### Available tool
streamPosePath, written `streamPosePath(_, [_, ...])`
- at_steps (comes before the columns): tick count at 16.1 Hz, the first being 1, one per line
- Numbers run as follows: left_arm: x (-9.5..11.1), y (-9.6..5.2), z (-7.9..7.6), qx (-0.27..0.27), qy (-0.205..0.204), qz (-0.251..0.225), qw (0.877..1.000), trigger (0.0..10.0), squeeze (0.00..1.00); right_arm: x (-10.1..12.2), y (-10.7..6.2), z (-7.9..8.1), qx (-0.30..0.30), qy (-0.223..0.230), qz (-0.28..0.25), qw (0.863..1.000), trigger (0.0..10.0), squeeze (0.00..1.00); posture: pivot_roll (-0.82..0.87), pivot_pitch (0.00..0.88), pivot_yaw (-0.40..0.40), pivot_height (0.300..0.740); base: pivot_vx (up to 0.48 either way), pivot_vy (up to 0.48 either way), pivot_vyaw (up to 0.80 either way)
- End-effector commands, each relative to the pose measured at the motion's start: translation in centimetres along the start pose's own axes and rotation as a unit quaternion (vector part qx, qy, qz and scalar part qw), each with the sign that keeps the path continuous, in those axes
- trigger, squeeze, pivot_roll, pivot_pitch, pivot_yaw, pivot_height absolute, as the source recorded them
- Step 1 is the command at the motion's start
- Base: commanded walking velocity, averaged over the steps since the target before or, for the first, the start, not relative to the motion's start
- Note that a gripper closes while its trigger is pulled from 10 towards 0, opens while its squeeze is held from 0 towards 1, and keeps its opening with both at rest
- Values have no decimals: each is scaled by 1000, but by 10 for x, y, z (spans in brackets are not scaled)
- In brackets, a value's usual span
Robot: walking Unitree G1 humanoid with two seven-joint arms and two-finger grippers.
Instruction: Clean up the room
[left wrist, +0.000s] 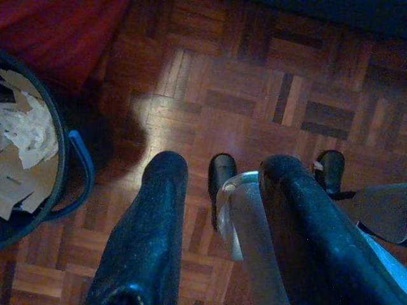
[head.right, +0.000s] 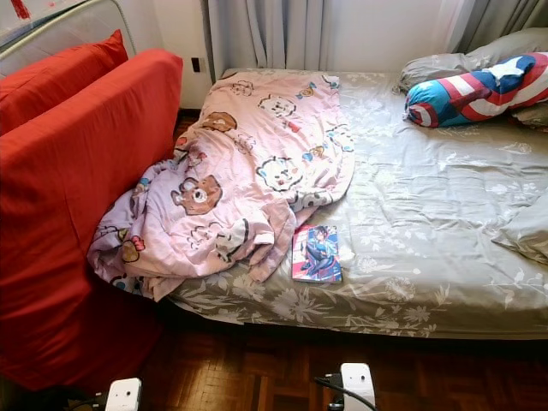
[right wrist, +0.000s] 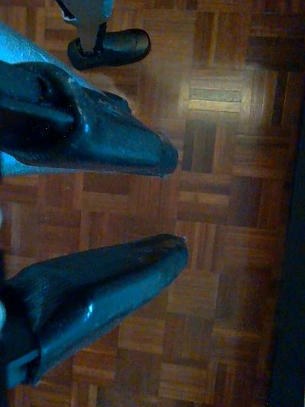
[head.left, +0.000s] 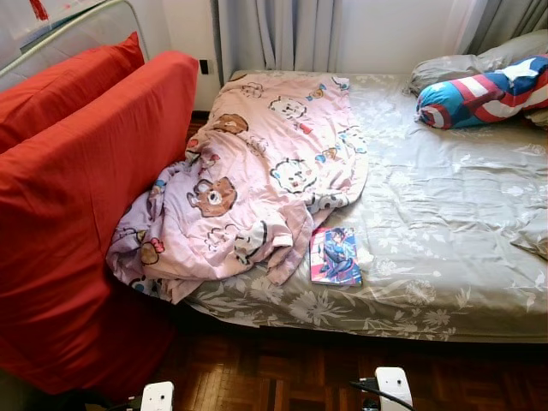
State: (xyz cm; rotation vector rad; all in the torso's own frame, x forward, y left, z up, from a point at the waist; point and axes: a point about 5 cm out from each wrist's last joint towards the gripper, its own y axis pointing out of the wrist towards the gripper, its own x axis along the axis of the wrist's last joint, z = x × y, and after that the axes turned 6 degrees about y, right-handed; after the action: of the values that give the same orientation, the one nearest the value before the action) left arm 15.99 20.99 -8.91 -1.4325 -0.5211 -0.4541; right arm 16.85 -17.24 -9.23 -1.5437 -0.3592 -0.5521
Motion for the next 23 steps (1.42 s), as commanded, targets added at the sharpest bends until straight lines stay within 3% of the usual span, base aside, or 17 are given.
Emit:
streamPosePath(1, [44, 9, 5, 0, 22, -25, 999, 10000, 0, 41, 6, -8, -11, 43, -12, 999, 10000, 0, -34, 0, 16, 740, 0, 0, -800])
streamPosePath(3, [42, 9, 6, 1, 21, -23, 1000, 10000, 0, 40, 6, -8, -12, 42, -11, 999, 10000, 0, -34, 0, 16, 740, 0, 0, -769])
streamPosePath(12, [40, 8, 9, 5, 19, -18, 1000, 10000, 0, 42, 6, -7, -9, 42, -16, 999, 10000, 0, -36, 0, 18, 740, 0, 0, 0])
streamPosePath(23, [36, 7, 14, 7, 18, -14, 1000, 10000, 0, 42, 6, -6, 1, 49, -17, 999, 10000, 0, -33, 0, 15, 740, 270, 0, -184])
